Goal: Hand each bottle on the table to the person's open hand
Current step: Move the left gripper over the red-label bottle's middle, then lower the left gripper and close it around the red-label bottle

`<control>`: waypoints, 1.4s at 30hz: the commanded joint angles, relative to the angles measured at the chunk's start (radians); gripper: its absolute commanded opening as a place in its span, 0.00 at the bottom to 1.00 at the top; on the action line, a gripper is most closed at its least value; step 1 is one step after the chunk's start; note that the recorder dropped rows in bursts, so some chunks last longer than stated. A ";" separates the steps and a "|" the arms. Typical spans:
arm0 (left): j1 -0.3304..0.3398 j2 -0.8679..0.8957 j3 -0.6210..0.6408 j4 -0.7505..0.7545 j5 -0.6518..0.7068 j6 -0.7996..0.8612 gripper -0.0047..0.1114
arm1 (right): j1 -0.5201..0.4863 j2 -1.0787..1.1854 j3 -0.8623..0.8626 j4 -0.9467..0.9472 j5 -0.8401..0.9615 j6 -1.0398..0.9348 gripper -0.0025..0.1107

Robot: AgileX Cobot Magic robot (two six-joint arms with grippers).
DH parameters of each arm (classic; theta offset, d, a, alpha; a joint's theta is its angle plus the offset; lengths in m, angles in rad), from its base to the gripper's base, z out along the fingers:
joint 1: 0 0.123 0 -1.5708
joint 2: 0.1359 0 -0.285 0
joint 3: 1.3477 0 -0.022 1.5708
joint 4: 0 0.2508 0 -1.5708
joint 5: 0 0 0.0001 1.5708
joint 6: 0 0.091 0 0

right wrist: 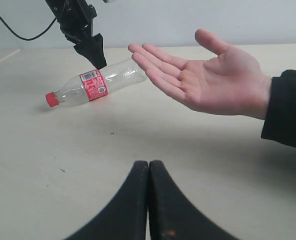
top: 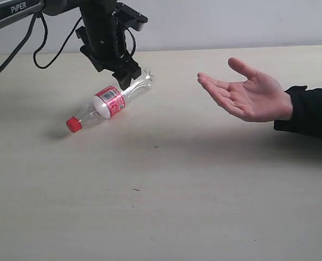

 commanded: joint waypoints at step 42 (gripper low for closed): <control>-0.002 0.131 -0.001 -0.024 -0.001 0.048 0.29 | 0.000 -0.003 0.005 0.001 -0.012 -0.002 0.02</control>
